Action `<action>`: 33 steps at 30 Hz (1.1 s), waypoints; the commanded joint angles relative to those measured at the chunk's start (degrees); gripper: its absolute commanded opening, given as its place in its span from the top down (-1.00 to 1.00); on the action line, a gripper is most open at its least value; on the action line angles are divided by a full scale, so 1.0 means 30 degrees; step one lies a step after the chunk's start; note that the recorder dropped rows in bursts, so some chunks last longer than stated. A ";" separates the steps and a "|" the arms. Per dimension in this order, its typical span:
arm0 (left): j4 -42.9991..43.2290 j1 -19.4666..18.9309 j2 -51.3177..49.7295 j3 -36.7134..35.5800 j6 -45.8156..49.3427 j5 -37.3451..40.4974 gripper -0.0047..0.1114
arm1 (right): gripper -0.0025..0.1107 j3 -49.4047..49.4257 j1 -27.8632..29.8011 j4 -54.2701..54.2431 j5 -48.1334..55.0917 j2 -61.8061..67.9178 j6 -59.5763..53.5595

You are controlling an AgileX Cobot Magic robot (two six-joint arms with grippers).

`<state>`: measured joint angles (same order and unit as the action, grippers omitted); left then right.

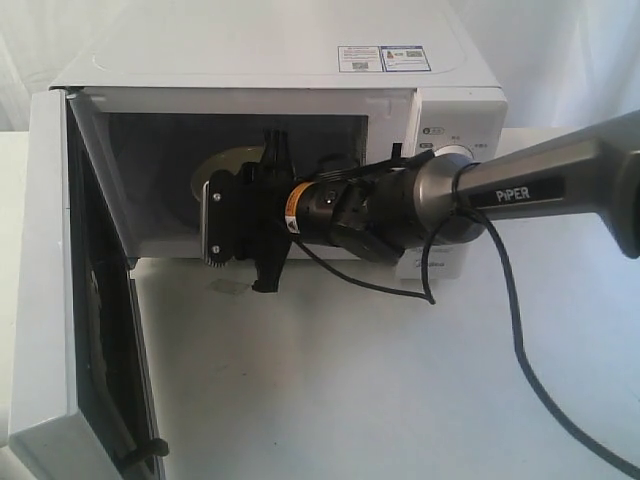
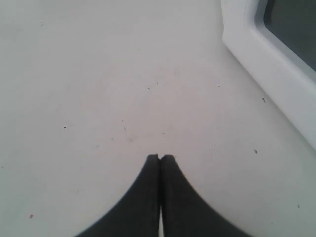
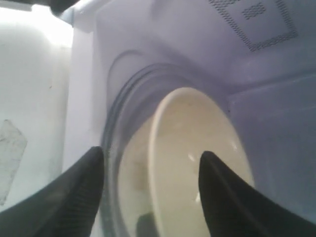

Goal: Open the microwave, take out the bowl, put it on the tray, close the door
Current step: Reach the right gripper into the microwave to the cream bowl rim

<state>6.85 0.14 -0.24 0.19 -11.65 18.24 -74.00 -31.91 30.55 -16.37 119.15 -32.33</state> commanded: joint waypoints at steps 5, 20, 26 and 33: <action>-0.0134 -0.0025 0.0080 -0.0063 -0.0037 0.0282 0.92 | 0.00 -0.0076 0.0190 -0.0117 -0.0128 0.0487 -0.0362; -0.0134 -0.0025 0.0080 -0.0063 -0.0037 0.0282 0.92 | 0.00 -0.1368 0.0190 -0.0162 -0.0051 0.1425 -0.0362; -0.0134 -0.0025 0.0080 -0.0063 -0.0037 0.0282 0.92 | 0.05 -0.1798 0.0190 -0.0162 0.0789 0.1737 -0.0362; -0.0134 -0.0025 0.0080 -0.0063 -0.0037 0.0282 0.92 | 0.60 -0.1798 0.0190 -0.0162 0.1139 0.1737 -0.0279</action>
<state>6.85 0.14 -0.24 0.19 -11.65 18.24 -79.17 -32.01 30.65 -13.33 124.59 -33.10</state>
